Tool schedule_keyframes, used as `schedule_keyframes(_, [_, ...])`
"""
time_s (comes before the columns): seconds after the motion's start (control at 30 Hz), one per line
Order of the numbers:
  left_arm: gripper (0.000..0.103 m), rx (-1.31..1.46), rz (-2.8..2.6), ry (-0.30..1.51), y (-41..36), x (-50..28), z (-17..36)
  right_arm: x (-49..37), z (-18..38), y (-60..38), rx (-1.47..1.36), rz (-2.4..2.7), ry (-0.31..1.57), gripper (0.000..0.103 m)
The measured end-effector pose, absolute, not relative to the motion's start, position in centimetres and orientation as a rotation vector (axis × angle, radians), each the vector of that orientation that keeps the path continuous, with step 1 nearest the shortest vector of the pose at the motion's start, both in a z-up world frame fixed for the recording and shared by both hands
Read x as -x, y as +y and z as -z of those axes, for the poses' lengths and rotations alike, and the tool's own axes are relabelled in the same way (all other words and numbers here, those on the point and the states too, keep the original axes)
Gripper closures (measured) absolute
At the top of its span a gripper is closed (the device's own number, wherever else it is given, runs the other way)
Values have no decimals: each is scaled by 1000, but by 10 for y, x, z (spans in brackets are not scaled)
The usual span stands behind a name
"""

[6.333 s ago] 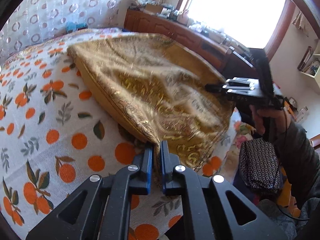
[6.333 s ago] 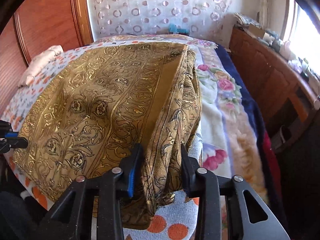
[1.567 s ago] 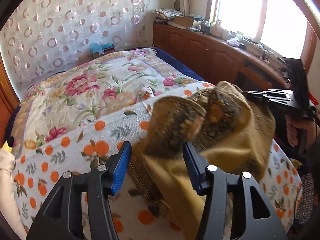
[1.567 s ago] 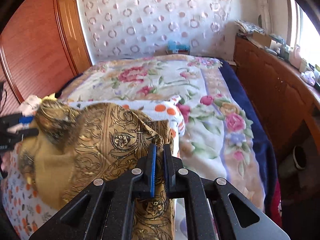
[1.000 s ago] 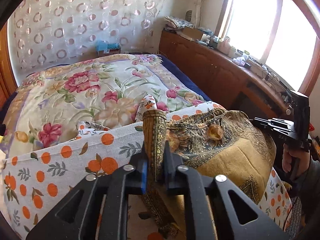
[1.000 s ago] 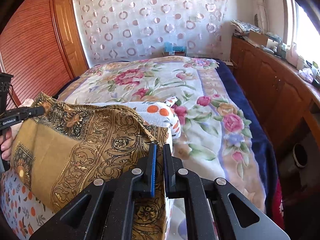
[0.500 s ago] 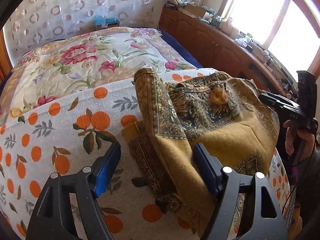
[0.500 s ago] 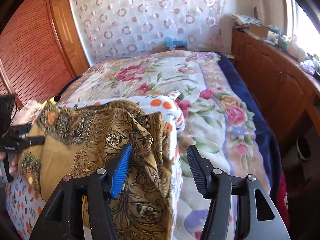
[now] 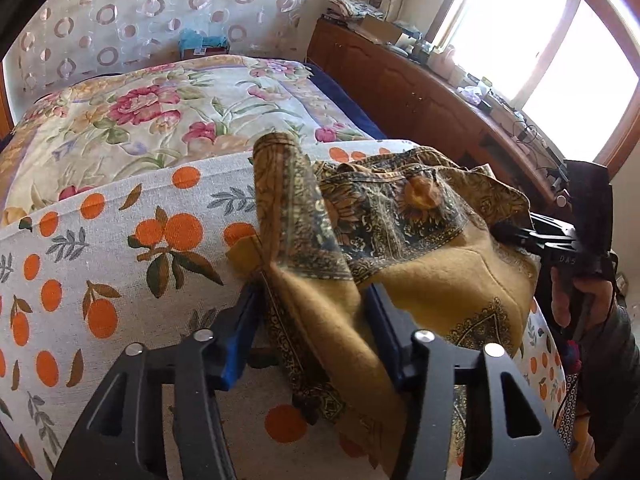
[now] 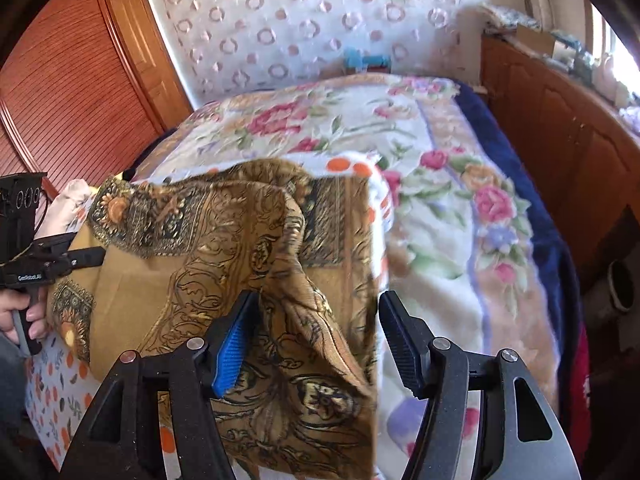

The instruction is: Fold small clothes

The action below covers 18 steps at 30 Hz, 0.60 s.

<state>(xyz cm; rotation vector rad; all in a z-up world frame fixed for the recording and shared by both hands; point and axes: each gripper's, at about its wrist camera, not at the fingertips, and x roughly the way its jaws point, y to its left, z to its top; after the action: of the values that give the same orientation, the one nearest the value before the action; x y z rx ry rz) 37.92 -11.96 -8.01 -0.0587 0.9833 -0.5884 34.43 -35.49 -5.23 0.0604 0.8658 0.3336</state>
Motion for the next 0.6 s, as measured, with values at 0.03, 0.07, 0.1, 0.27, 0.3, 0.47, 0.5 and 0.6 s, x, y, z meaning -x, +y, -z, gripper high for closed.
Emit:
schedule_keyframes(0.03, [59,74,599,994,-120,-379,80,-346,51,-354,-57,-334,869,38])
schedule_keyframes(0.07, [64,107,622,1010,-119,-379,80,-348,50,-353,-52,-340,868,38])
schedule_keyframes(0.1, [72,151,652,1025,-118,-380,80,-349,49,-352,-53,-356,869,43])
schedule_keyframes(0.27, [94,141,672,989,-122,-370,69,-342,44,-345,-4,-386,862,83])
schedule_keyframes(0.3, [94,143,683,974,-122,-367,63,-339,41,-345,5,-386,851,85])
schedule_keyframes(0.47, [95,154,721,868,-108,-343,22,-324,9,-337,30,-416,759,89])
schedule_keyframes(0.5, [95,153,718,835,-99,-335,11,-321,2,-332,44,-425,742,89])
schedule_keyframes(0.6, [95,162,687,777,-71,-315,-10,-315,-22,-309,90,-461,684,89])
